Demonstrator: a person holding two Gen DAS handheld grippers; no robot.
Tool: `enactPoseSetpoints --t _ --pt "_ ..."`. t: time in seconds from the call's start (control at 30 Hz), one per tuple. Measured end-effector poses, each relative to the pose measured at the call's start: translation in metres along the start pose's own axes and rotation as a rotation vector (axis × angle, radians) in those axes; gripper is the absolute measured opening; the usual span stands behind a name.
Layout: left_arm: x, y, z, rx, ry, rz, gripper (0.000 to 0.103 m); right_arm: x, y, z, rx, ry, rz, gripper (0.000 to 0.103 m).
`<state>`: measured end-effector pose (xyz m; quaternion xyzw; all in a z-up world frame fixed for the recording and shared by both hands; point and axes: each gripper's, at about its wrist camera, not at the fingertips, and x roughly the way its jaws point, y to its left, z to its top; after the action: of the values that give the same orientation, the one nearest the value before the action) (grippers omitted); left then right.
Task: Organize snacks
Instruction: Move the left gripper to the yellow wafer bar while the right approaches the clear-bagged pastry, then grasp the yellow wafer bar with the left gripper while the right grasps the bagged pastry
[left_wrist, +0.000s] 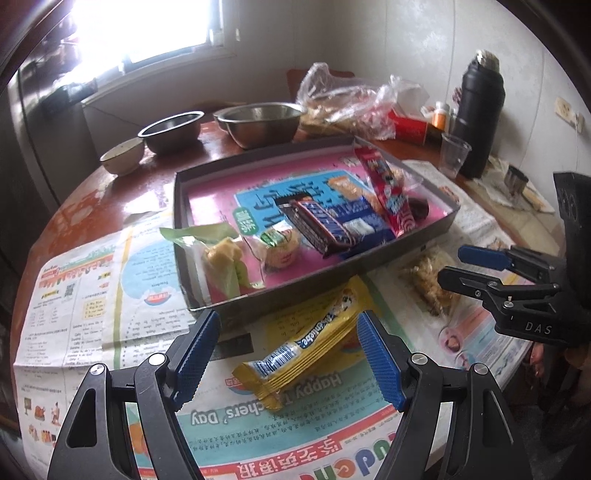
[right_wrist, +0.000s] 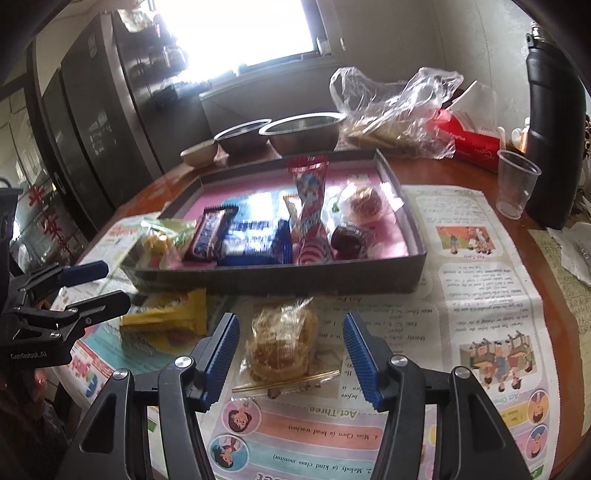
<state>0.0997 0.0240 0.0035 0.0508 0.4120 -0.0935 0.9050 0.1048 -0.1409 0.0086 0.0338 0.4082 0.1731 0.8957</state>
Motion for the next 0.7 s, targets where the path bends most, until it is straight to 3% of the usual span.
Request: enactPoseSetpoints --t 0.3,0.53,0.7 --pt "0.024 -0.008 -0.007 0.050 0.048 -0.014 0.078 0.022 0.017 -0.009 -0.075 0.045 -0.028 0.058" --pt "0.038 -0.013 -0.013 0.084 0.077 -0.003 0.078 0.029 0.017 -0.011 -0.097 0.035 -0.055 0.058" --pt "0.041 -0.014 -0.014 0.077 0.078 -0.035 0.077 0.031 0.019 -0.011 -0.128 0.021 -0.067 0.056"
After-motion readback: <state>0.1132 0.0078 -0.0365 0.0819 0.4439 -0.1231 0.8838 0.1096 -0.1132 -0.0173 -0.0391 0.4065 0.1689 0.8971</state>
